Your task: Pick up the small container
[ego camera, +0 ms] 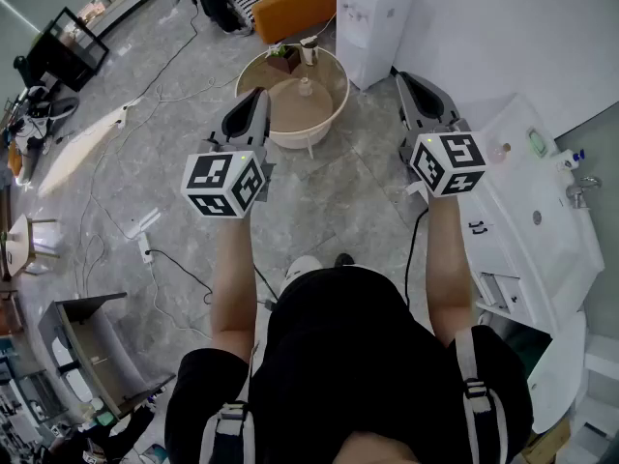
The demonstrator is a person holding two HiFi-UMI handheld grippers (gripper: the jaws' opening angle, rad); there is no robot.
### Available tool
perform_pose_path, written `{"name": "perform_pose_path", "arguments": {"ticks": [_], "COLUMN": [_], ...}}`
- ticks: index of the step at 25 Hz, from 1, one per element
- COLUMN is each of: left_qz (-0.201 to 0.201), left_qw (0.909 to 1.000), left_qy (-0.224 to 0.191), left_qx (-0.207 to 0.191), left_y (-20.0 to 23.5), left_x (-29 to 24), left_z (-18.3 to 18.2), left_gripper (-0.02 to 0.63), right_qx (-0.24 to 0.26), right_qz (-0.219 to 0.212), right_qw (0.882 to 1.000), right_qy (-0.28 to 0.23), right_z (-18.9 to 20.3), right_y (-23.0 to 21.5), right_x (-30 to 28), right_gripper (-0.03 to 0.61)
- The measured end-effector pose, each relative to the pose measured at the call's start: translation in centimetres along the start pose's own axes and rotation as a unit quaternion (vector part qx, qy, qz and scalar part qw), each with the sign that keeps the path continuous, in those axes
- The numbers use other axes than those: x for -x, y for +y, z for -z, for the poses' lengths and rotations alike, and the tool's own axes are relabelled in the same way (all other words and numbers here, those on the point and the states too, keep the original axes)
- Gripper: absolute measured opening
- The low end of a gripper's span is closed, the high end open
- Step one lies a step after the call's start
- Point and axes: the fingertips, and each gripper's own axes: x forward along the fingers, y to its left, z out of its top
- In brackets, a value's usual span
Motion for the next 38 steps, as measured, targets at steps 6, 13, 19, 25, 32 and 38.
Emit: {"name": "perform_pose_path", "arguments": {"ticks": [6,13,19,25,32,38], "left_qz": [0.002,0.002,-0.007,-0.008,-0.009,0.020], "left_qw": [1.0000,0.9999,0.9998,0.9995,0.9992,0.9994], "left_qy": [-0.001,0.009,0.017,0.030,0.034,0.026], "left_qx": [-0.005,-0.005,0.001,0.010,0.019,0.013], "left_y": [-0.6,-1.9,-2.0,-1.0,2.5,6.0], "left_x": [-0.2,-1.2,-1.4,-1.8,-4.5,-10.1], "left_z": [-0.2,0.9,2.0,3.5,5.0,4.2], "left_gripper": [0.018,0.018,0.018,0.018,0.018,0.018], "right_qx": [0.008,-0.004,-0.010,-0.026,-0.026,-0.015], "right_qz": [-0.001,0.001,-0.010,-0.011,-0.007,-0.001], "right_qw": [1.000,1.000,1.000,0.999,0.999,0.999], "right_qy": [-0.002,-0.003,0.011,0.026,0.034,0.040], "right_z": [-0.2,0.8,2.6,4.7,5.9,5.4], "right_y": [-0.2,-1.7,-1.9,-2.0,-2.1,-3.3], "right_x": [0.5,1.4,1.5,0.0,-4.0,-9.8], "right_gripper": [0.003,0.003,0.003,0.005,0.003,0.005]}}
